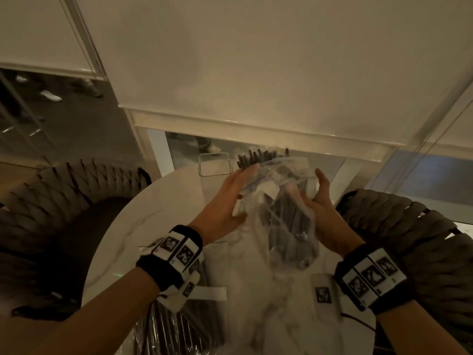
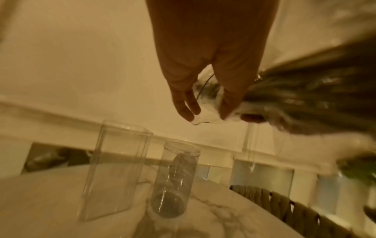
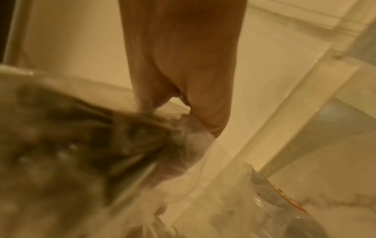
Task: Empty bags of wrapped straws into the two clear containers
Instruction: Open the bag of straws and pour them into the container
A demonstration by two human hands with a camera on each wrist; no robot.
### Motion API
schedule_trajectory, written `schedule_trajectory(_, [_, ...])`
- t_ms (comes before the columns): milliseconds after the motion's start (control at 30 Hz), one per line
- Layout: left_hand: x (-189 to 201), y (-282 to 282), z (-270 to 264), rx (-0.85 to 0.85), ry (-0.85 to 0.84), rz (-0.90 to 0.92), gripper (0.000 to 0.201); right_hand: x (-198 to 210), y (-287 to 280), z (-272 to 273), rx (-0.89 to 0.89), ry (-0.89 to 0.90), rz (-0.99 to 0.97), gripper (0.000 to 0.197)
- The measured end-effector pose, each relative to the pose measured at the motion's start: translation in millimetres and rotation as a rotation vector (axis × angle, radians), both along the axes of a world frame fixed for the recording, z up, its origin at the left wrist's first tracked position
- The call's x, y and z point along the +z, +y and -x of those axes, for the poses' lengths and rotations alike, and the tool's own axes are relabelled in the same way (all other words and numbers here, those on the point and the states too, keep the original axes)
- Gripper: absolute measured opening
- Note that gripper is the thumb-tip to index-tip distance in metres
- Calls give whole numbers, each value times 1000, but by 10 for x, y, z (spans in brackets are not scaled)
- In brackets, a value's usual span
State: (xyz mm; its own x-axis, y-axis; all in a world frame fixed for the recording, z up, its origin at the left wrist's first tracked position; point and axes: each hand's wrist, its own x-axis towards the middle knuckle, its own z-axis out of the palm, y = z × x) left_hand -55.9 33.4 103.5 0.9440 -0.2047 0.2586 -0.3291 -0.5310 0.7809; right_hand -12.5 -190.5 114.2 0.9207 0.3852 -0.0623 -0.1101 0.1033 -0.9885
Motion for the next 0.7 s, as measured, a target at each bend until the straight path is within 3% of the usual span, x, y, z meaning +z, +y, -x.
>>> schedule_trajectory(33, [8, -25, -52, -20, -15, -78, 100, 50, 37, -64, 3, 39, -22, 72])
schedule_trajectory(100, [49, -56, -217, 26, -44, -60, 105, 190, 94, -159, 44, 137, -86, 45])
schedule_trajectory(167, [139, -42, -433, 97, -77, 18, 90, 331, 121, -303, 153, 108, -76, 30])
schedule_trajectory(233, [275, 18, -677, 127, -44, 58, 64, 455, 91, -486, 237, 120, -99, 33])
schedule_trajectory(300, [371, 88, -905, 94, 64, 121, 55, 542, 79, -725, 296, 223, -50, 67])
schedule_trajectory(333, [391, 125, -1009, 84, 120, 134, 54, 576, 76, -831, 327, 247, -6, 64])
schedule_trajectory(400, [414, 197, -1181, 114, 178, 114, 50, 620, 49, -1037, 382, 233, 153, 41])
schedule_trajectory(500, [409, 230, -1363, 137, 199, 109, 39, 659, 131, -1222, 402, -73, 705, 30])
schedule_trajectory(600, [385, 146, -1506, 140, 244, 146, 42, 540, 297, -1474, 288, -439, 1183, 52])
schedule_trajectory(667, [329, 91, -1586, 174, 276, 197, 51, 407, 390, -1599, 295, -536, 1254, 63])
schedule_trajectory(700, [292, 79, -1623, 190, 289, 221, 53, 381, 413, -1625, 284, -552, 1216, 59])
